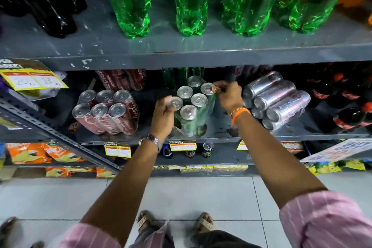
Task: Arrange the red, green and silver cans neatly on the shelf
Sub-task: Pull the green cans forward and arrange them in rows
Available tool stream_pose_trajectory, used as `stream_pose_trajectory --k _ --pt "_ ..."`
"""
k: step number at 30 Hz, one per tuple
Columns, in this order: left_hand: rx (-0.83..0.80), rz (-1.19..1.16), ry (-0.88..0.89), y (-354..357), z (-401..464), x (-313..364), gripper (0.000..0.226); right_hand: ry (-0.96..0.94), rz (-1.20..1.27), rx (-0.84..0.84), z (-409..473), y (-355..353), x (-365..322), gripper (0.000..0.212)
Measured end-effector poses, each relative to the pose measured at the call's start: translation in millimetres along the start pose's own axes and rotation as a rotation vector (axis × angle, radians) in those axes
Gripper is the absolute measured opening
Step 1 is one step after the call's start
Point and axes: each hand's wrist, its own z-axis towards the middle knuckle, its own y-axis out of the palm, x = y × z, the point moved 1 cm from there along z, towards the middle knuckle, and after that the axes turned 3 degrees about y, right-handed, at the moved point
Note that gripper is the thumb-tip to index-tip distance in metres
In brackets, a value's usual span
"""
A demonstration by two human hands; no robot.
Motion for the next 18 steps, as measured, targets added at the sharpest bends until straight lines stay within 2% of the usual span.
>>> stream_pose_trajectory --k 2,6,9,11,13,15,18 --pt "0.022 0.08 0.01 7.8 -21.2 0.4 0.037 -0.028 -0.036 -0.057 16.0 6.4 -6.5 0.022" --pt "0.02 -0.008 -0.071 11.5 -28.2 10.8 0.049 0.009 -0.032 -0.14 34.6 13.5 -12.2 0.023" --pt "0.003 -0.018 -0.051 3.8 2.4 24.7 0.053 -0.037 0.003 -0.052 12.2 2.5 -16.8 0.027" --pt "-0.083 0.033 -0.034 0.3 34.0 35.4 0.054 -0.09 0.064 0.114 -23.8 -0.5 -18.0 0.022" --pt "-0.22 0.077 0.0 3.5 64.0 45.7 0.054 -0.092 0.188 0.197 -68.5 8.5 -17.6 0.018" --pt "-0.348 0.123 0.005 12.4 88.5 51.9 0.046 -0.073 0.202 0.187 -102.5 24.6 -13.3 0.029" --pt "-0.457 0.169 0.026 26.7 111.8 53.2 0.038 -0.077 0.057 0.162 -120.5 41.8 -5.4 0.044"
